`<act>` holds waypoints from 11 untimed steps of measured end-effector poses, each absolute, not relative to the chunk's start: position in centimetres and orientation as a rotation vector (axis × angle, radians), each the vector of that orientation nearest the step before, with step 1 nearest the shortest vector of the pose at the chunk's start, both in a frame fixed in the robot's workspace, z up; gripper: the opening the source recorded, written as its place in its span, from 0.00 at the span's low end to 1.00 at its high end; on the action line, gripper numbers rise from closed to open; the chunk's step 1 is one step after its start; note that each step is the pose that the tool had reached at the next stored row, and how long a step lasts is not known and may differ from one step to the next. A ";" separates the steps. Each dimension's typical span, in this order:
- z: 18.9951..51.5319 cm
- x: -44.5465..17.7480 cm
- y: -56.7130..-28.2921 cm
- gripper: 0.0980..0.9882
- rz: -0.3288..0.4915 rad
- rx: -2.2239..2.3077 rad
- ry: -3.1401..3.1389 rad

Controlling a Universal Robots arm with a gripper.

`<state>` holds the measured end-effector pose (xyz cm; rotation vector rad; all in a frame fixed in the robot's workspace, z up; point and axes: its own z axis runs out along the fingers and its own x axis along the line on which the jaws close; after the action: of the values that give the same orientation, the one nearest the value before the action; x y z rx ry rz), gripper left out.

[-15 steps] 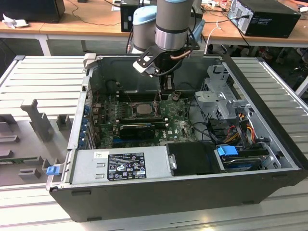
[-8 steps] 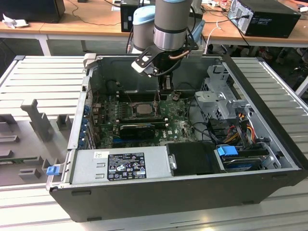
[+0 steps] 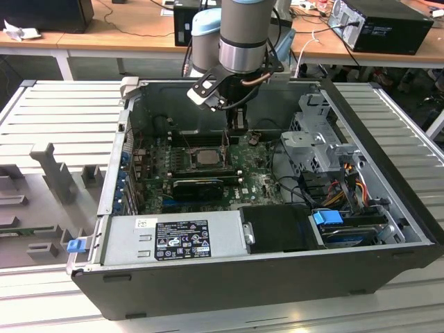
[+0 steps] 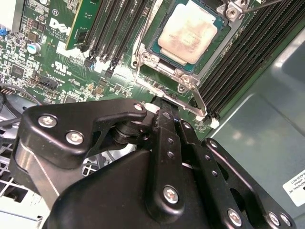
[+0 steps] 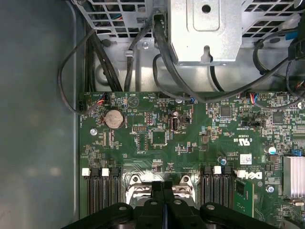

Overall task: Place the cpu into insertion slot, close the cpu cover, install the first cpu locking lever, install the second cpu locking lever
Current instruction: 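Close the cpu cover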

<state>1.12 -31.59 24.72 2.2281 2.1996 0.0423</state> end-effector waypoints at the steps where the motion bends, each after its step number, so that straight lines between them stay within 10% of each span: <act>1: 24.7 1.1 -31.6 0.01 0.042 2.228 2.200; 11: 24.7 0.7 -31.6 0.01 0.042 2.228 2.200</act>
<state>0.69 -31.59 24.72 2.2281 2.1996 0.0423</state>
